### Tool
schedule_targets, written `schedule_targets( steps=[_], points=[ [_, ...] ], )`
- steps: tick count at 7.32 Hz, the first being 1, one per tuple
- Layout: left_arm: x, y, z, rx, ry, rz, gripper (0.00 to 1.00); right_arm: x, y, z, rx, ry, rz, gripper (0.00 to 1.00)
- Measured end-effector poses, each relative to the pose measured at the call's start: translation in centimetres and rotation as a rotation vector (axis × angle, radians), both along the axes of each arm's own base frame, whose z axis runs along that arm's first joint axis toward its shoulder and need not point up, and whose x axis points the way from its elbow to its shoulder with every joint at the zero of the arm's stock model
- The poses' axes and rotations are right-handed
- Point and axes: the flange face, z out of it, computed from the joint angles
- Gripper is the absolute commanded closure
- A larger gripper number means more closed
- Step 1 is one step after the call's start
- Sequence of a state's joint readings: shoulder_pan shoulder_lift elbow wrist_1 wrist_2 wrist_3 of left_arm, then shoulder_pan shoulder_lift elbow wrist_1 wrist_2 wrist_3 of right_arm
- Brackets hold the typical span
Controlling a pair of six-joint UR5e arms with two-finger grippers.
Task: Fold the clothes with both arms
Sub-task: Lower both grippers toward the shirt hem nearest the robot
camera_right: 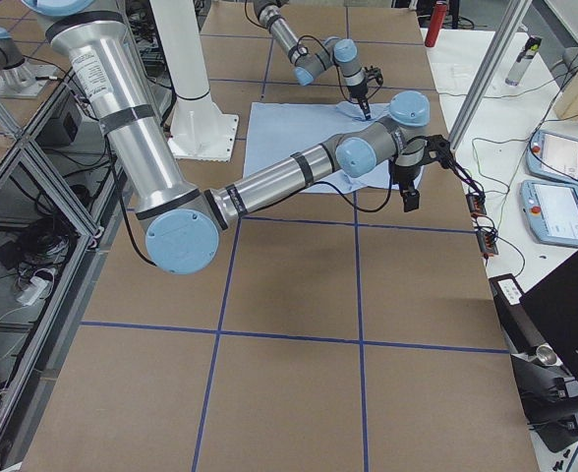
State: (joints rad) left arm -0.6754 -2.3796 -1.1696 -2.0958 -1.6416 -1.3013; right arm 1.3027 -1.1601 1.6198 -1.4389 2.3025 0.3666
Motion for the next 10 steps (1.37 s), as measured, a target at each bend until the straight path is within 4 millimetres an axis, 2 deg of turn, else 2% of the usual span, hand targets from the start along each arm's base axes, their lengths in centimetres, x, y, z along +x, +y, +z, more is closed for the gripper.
schedule_targets(
  steps=[2,3,5,6,7,8,10],
  points=[
    [-1.4,1.4,-1.5,0.036,0.03,0.028,0.0,-0.9,0.3,-0.1,0.01,-0.007,-0.009,0.0],
    [-2.9,2.8,-2.0,0.053,0.044,0.054,0.0,-2.2,0.8,0.3,0.02,-0.025,-0.011,0.0],
    [-6.9,7.6,-2.9,0.084,0.077,0.092,0.0,-6.4,3.5,0.9,0.023,-0.125,0.037,0.0],
    [-8.6,10.8,-3.0,0.102,0.1,0.116,0.0,-9.2,6.1,1.2,0.019,-0.184,0.078,0.0],
    [-9.7,13.9,-3.2,0.116,0.126,0.141,0.0,-12.2,9.8,1.1,0.004,-0.225,0.118,0.01],
    [-10.1,17.0,-3.2,0.11,0.155,0.163,0.0,-15.3,14.6,0.5,-0.023,-0.249,0.162,0.04],
    [-9.5,23.2,-2.8,0.023,0.23,0.144,0.0,-20.1,24.6,-1.8,-0.129,-0.255,0.244,0.06]
  ],
)
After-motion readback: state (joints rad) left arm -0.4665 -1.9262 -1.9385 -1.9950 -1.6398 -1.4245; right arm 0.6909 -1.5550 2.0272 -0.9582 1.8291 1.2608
